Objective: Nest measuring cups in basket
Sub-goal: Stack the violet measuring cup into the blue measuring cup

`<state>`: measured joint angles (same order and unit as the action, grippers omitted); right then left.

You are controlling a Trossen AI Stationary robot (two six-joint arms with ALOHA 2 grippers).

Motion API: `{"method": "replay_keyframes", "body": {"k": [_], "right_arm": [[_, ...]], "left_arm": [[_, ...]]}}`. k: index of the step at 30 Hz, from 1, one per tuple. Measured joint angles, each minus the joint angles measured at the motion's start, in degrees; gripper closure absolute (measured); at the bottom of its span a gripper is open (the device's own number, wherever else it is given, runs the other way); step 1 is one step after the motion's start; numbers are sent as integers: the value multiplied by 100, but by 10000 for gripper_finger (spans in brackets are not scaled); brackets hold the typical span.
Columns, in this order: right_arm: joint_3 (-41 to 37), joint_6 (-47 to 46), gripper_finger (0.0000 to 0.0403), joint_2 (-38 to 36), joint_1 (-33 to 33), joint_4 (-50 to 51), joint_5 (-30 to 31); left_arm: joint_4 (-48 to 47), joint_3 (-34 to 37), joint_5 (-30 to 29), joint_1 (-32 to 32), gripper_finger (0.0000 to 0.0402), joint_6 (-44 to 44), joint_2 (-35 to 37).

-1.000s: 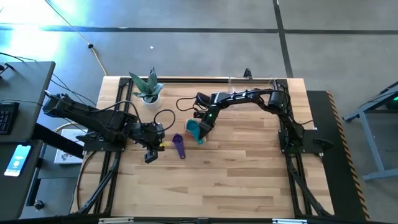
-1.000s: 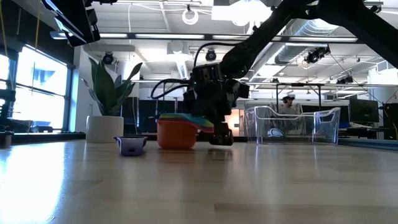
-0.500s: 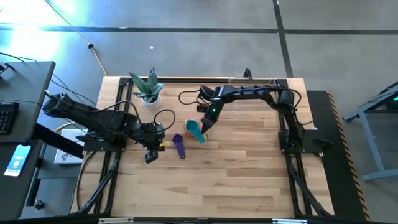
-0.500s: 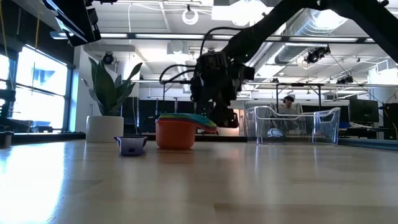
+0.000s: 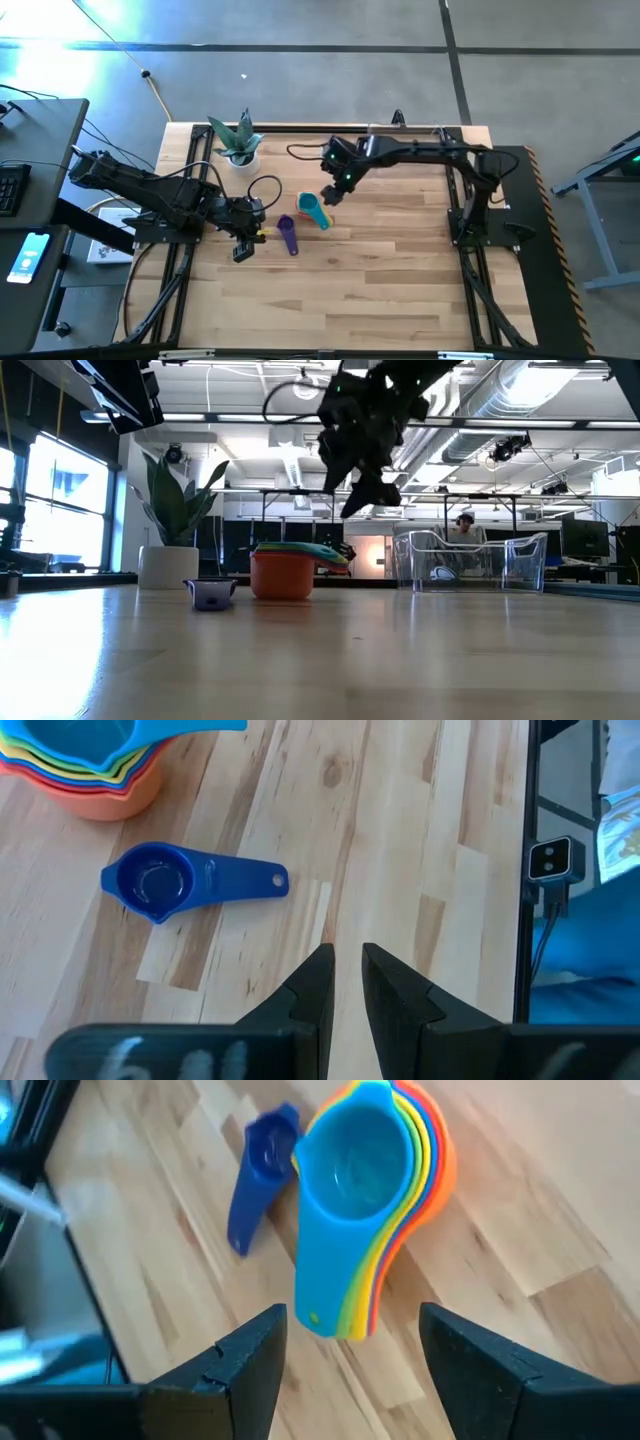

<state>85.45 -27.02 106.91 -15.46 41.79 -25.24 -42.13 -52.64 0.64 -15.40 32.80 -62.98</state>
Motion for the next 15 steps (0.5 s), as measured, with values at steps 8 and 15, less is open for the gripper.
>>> {"method": "replay_keyframes", "body": {"k": [8,15], "right_arm": [[0,-1502,183,-182,875,-587,1334],[0,-2966,183,-190,1634,-1142,2308]], "left_arm": [[4,2,0,0,355,-41,0],[4,1,-2,0,355,-323,0]]}}
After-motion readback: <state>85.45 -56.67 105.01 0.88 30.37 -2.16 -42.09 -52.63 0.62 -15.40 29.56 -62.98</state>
